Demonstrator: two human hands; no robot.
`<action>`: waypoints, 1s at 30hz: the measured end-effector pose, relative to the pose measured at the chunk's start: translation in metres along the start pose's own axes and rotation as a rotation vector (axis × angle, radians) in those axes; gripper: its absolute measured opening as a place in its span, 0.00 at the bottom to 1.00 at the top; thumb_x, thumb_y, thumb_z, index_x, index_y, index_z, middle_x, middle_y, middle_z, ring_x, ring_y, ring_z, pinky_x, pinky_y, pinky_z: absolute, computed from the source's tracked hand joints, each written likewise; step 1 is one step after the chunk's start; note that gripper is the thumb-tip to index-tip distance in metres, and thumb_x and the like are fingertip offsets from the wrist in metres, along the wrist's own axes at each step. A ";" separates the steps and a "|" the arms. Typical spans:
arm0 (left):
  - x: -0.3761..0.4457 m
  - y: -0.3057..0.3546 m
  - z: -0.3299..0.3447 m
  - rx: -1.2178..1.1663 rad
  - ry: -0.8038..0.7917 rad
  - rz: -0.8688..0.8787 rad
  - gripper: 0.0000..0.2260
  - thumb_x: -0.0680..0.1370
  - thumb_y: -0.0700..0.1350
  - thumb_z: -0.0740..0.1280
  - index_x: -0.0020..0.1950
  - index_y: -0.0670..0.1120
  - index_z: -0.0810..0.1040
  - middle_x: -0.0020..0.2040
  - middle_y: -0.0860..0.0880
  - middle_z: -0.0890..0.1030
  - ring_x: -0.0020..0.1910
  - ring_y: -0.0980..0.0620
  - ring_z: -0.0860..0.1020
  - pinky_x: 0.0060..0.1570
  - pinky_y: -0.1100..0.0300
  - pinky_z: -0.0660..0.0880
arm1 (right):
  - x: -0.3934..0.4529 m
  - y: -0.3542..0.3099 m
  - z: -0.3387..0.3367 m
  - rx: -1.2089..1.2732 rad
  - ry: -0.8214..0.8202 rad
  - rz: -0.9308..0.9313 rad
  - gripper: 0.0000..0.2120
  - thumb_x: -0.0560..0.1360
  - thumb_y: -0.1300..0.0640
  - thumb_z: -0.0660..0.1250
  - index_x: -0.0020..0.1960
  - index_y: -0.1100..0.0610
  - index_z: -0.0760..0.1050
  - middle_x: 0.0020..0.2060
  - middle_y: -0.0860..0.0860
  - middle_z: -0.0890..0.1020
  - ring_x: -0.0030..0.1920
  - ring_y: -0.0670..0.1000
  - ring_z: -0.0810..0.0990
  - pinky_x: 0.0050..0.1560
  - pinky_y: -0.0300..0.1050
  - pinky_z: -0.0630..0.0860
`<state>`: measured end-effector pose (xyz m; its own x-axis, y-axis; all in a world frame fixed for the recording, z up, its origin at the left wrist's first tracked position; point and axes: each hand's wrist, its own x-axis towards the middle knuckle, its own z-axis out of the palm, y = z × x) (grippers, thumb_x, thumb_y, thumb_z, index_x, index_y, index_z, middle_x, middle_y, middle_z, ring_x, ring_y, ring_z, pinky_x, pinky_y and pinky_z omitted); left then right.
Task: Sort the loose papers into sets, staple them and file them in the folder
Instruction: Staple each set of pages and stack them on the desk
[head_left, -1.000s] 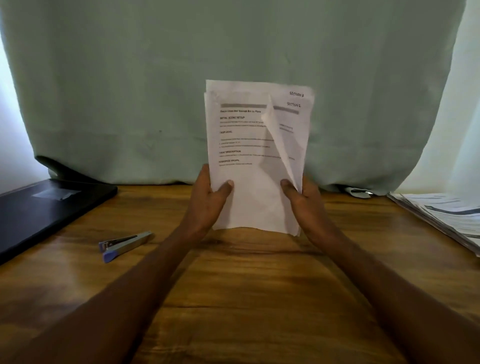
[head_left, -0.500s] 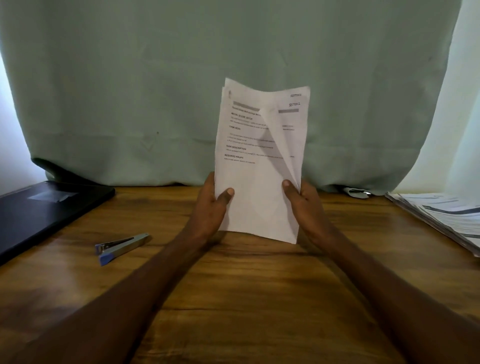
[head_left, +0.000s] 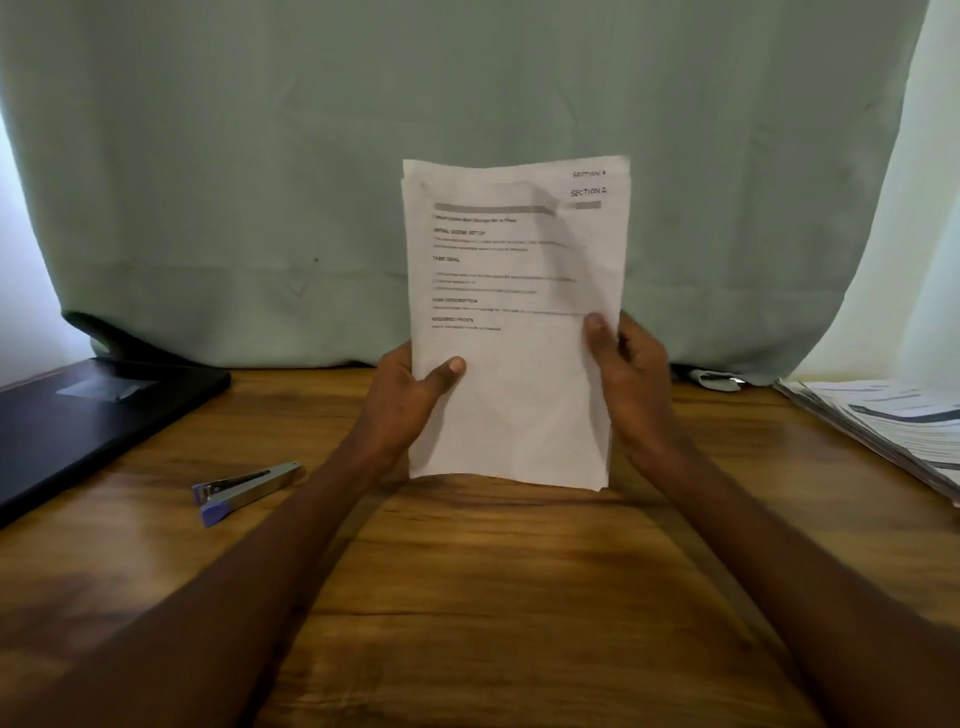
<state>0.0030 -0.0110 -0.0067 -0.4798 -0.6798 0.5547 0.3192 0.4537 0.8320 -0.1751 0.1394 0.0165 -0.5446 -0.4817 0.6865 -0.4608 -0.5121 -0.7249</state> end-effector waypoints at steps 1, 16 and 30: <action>-0.001 0.003 0.000 0.025 -0.027 0.015 0.10 0.81 0.46 0.71 0.61 0.58 0.80 0.55 0.61 0.86 0.54 0.58 0.85 0.48 0.64 0.82 | 0.004 -0.005 -0.002 0.037 0.074 -0.020 0.09 0.85 0.52 0.63 0.54 0.51 0.81 0.47 0.46 0.87 0.48 0.46 0.84 0.48 0.42 0.81; -0.006 0.032 0.019 -0.080 0.041 0.241 0.10 0.82 0.43 0.70 0.60 0.56 0.80 0.54 0.61 0.86 0.54 0.59 0.84 0.46 0.68 0.80 | 0.008 -0.028 -0.007 0.047 0.087 -0.191 0.10 0.81 0.51 0.70 0.61 0.47 0.80 0.55 0.46 0.87 0.54 0.49 0.86 0.49 0.45 0.84; -0.005 0.013 0.020 0.003 0.002 0.057 0.06 0.79 0.51 0.73 0.56 0.55 0.81 0.46 0.63 0.86 0.46 0.59 0.85 0.36 0.69 0.79 | 0.005 -0.012 -0.009 -0.001 -0.052 0.094 0.11 0.74 0.50 0.76 0.56 0.48 0.82 0.47 0.45 0.88 0.47 0.46 0.87 0.47 0.43 0.85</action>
<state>-0.0065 0.0093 0.0016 -0.4596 -0.6538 0.6011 0.3433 0.4933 0.7992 -0.1784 0.1491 0.0282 -0.5484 -0.5639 0.6174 -0.4098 -0.4624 -0.7863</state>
